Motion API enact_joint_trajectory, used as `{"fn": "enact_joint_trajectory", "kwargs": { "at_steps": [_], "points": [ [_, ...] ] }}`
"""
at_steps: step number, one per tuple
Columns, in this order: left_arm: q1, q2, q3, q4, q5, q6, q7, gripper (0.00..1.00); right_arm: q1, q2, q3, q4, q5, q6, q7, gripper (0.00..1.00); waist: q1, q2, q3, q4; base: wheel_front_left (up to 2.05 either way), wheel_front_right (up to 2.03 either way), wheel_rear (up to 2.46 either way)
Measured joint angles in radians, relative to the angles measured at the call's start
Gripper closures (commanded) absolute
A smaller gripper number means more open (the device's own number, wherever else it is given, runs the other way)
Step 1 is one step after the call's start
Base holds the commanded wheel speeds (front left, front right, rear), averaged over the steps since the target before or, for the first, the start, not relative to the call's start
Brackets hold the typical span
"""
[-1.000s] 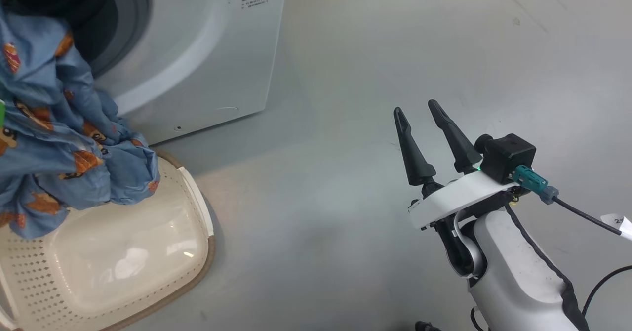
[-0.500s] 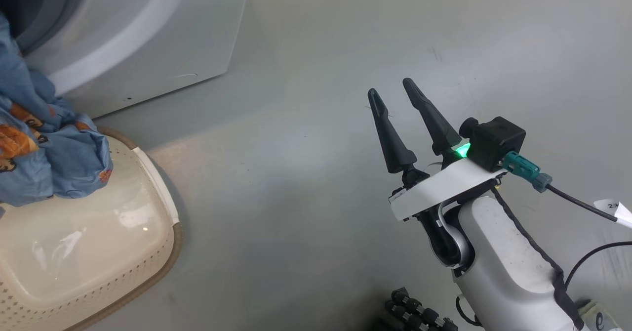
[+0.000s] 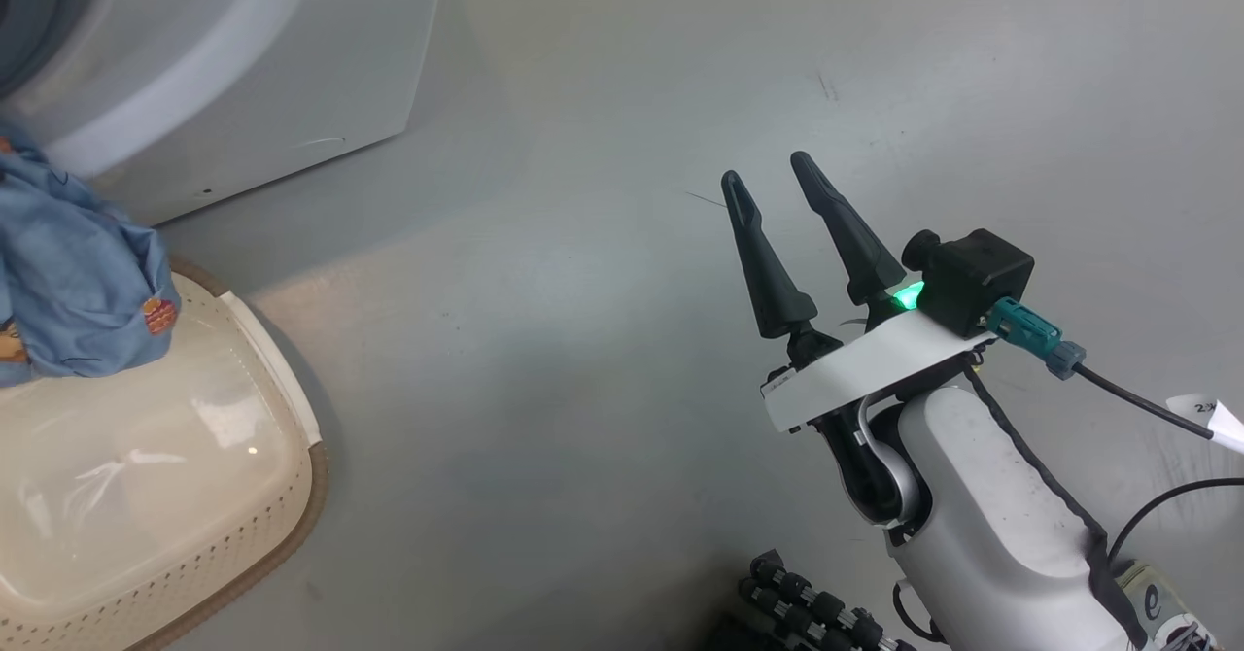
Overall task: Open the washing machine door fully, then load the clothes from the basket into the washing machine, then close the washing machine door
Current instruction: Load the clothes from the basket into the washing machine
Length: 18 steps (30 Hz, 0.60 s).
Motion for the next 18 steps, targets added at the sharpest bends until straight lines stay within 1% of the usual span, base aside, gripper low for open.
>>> {"fn": "enact_joint_trajectory", "kwargs": {
  "at_steps": [3,4,5,6,7,12,14,18],
  "points": [
    [-0.004,-0.012,-0.008,0.054,-0.002,0.008,0.002,1.00,0.000,0.000,0.005,0.000,0.000,-0.006,0.000,0.00,0.0000,0.0000,0.001,0.003,0.00,0.00,0.00],
    [-0.002,-0.016,-0.014,0.077,-0.007,0.008,0.019,0.80,0.000,0.000,0.007,0.000,0.000,-0.007,0.000,0.00,0.0000,0.0000,0.001,0.005,0.00,0.00,0.00],
    [0.002,-0.021,-0.024,0.091,-0.008,0.008,0.020,0.80,-0.001,0.000,0.009,0.000,0.001,-0.010,0.000,0.00,0.0000,0.0000,0.001,0.006,0.00,0.00,0.00],
    [0.007,-0.025,-0.034,0.100,-0.007,0.008,0.021,0.22,-0.001,0.000,0.011,0.000,0.002,-0.013,0.000,0.00,0.0000,0.0000,0.002,0.007,0.00,0.00,0.00],
    [0.007,-0.025,-0.034,0.100,-0.007,0.008,0.021,0.00,-0.001,0.000,0.011,0.000,0.002,-0.013,0.000,0.00,0.0000,0.0000,0.002,0.007,0.00,0.00,0.00],
    [0.011,-0.043,-0.063,0.162,-0.008,0.007,0.049,0.00,-0.004,0.000,0.012,0.002,0.006,-0.016,0.000,0.00,0.0000,0.0000,0.001,0.016,0.00,0.00,0.00],
    [0.012,-0.051,-0.067,0.176,-0.010,0.007,0.047,0.00,-0.009,0.000,0.010,0.003,0.006,-0.025,0.000,0.00,0.0000,0.0000,-0.001,0.020,0.00,0.00,0.00],
    [0.011,-0.091,-0.072,0.194,-0.016,0.006,0.040,0.00,-0.019,0.000,0.000,0.004,0.006,-0.033,0.000,0.00,0.0000,0.0000,-0.008,0.034,0.00,0.00,0.00]
  ]
}}
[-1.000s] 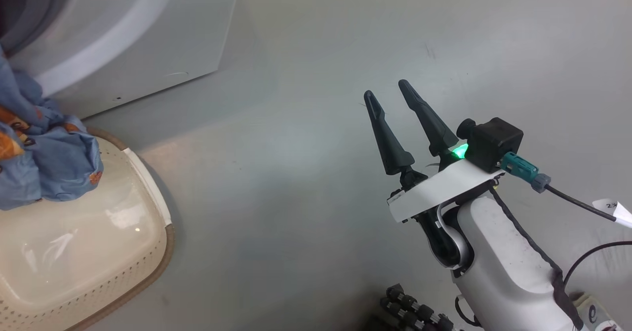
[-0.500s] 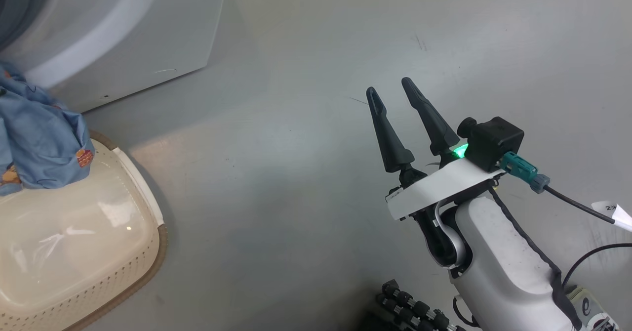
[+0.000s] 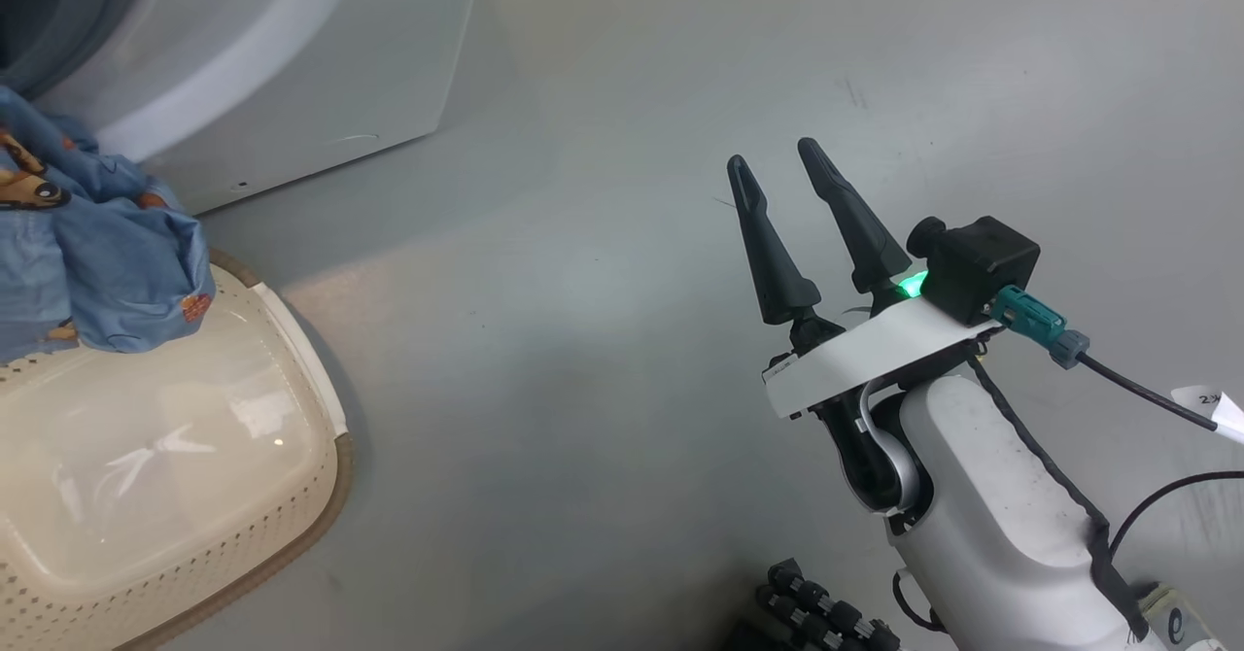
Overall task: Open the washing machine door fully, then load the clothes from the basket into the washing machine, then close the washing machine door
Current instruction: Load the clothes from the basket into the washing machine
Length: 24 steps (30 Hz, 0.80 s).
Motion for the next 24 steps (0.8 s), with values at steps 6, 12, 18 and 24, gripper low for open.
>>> {"fn": "enact_joint_trajectory", "kwargs": {
  "at_steps": [6,12,18,24],
  "points": [
    [0.000,-0.026,-0.010,0.012,-0.004,-0.008,-0.034,0.00,0.000,0.000,-0.010,0.004,-0.002,0.000,0.000,0.00,0.0000,0.0000,-0.012,0.029,0.00,0.00,0.00],
    [0.024,-0.048,-0.030,0.029,-0.003,-0.008,-0.062,0.00,0.000,-0.001,-0.028,0.015,-0.017,-0.008,0.000,0.00,0.0000,0.0000,-0.029,0.062,0.00,0.00,0.00],
    [0.063,-0.073,-0.039,0.016,-0.003,-0.009,-0.090,0.00,0.000,-0.001,-0.034,0.027,-0.025,-0.008,0.000,0.00,0.0000,0.0000,-0.046,0.101,0.00,0.00,0.00],
    [0.148,-0.085,-0.035,-0.016,-0.021,-0.010,-0.105,0.00,0.000,-0.001,-0.062,0.036,-0.035,-0.006,0.000,0.00,-0.0001,0.0000,-0.069,0.133,0.00,0.00,0.00]
  ]
}}
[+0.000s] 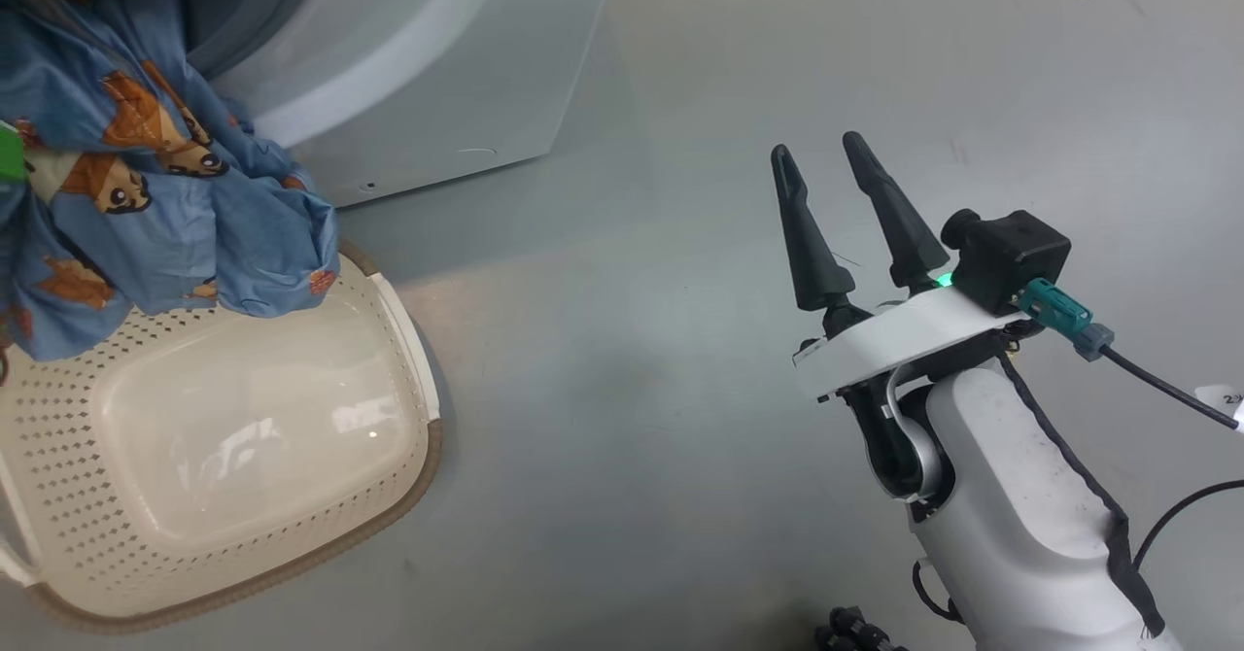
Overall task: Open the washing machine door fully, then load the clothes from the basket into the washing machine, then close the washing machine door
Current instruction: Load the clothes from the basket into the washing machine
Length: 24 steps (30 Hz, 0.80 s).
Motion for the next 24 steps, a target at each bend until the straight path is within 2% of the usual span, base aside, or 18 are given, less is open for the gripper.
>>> {"fn": "enact_joint_trajectory", "kwargs": {
  "at_steps": [11,24],
  "points": [
    [0.183,-0.017,0.020,-0.111,-0.036,-0.003,-0.012,0.00,0.001,-0.001,-0.039,0.014,-0.033,0.012,0.000,0.00,0.0000,0.0000,-0.048,0.048,0.00,0.00,0.00],
    [0.394,-0.060,0.131,-0.357,-0.038,-0.007,-0.013,0.00,0.003,-0.003,-0.093,0.006,-0.073,0.019,0.000,0.00,0.0000,0.0000,-0.077,0.115,0.00,0.00,0.00]
  ]
}}
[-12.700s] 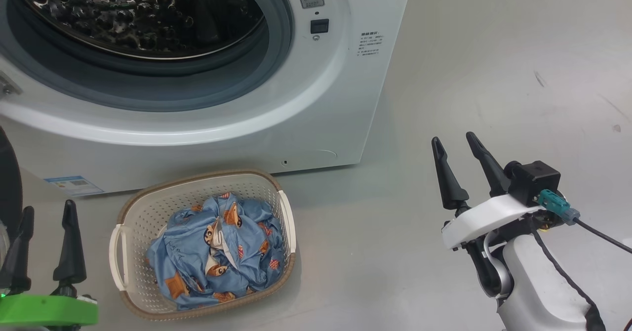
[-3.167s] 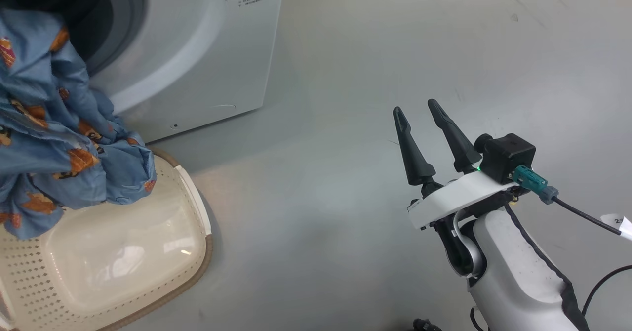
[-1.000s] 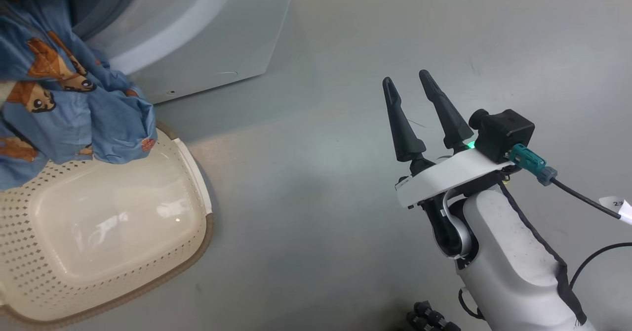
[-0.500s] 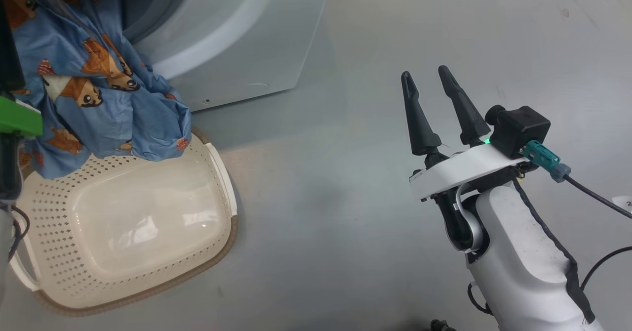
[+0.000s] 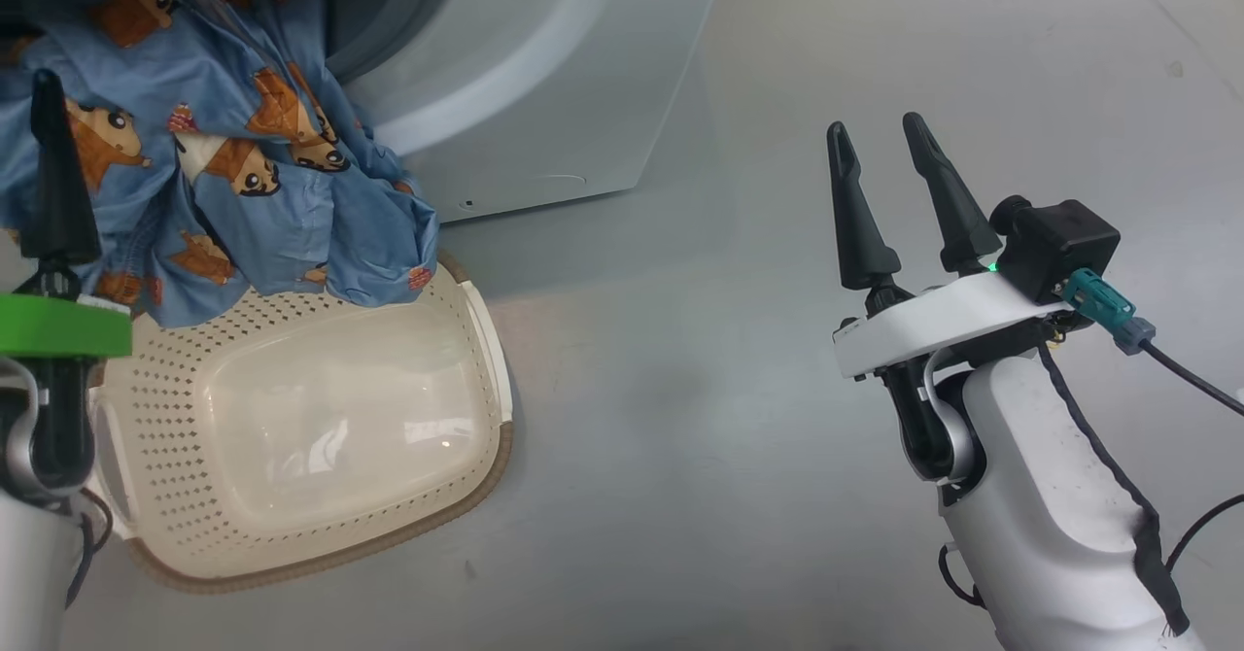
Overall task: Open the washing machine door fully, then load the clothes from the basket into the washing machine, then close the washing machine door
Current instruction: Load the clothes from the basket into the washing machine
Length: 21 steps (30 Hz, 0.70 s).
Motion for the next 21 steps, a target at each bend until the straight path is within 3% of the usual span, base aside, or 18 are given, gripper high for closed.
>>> {"fn": "enact_joint_trajectory", "kwargs": {
  "at_steps": [21],
  "points": [
    [0.322,-0.060,0.101,-0.218,0.085,0.000,0.000,0.00,0.010,-0.007,-0.051,-0.026,-0.057,0.026,0.000,0.00,0.0000,0.0000,-0.020,0.053,0.00,0.00,0.00]
  ]
}}
